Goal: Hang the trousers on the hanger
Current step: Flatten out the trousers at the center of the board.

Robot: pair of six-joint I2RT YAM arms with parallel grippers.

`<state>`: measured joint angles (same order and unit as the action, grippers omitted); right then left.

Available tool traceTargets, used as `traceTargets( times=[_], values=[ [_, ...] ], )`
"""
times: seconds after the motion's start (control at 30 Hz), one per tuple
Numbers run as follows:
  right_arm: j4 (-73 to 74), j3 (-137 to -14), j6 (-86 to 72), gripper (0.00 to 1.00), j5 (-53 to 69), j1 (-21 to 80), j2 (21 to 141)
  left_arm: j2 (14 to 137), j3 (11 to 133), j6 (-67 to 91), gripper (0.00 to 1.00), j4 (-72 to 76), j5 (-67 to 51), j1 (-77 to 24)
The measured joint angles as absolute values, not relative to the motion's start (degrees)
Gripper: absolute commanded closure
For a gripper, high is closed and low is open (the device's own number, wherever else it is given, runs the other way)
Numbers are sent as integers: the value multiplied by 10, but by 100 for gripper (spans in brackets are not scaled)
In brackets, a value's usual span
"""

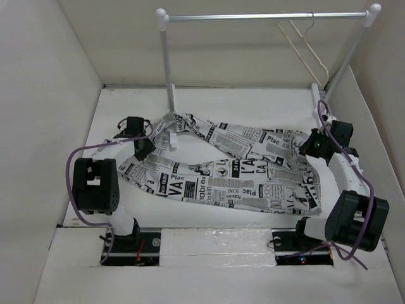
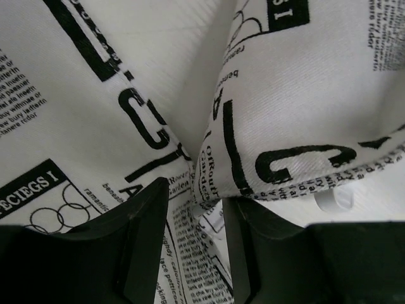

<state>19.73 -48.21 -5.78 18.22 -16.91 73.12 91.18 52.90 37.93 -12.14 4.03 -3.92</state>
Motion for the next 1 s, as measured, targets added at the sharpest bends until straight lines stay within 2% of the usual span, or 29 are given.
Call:
traceTargets(
  times=[0.03,0.07,0.1,0.3,0.47,0.67,0.83,1.0],
  values=[
    [197,-482,-58,100,183,-170,731,919,534,377,67,-124,49,-42],
    [197,-482,-57,100,185,-170,731,924,540,375,87,-127,55,-43],
    [197,-482,-57,100,186,-171,731,929,548,372,99,-131,63,-44],
    [201,-482,-51,100,189,-173,730,933,622,353,100,-159,133,-53],
    [200,-477,-47,100,193,-191,724,860,649,322,100,-195,229,-55],
    [192,-470,-62,100,201,-222,731,789,756,252,100,-188,343,-51],
    [183,-475,-86,100,201,-246,767,759,719,232,100,-130,395,-31],
    [184,-523,-107,100,202,-270,844,839,697,252,100,-148,383,2]
  ],
)
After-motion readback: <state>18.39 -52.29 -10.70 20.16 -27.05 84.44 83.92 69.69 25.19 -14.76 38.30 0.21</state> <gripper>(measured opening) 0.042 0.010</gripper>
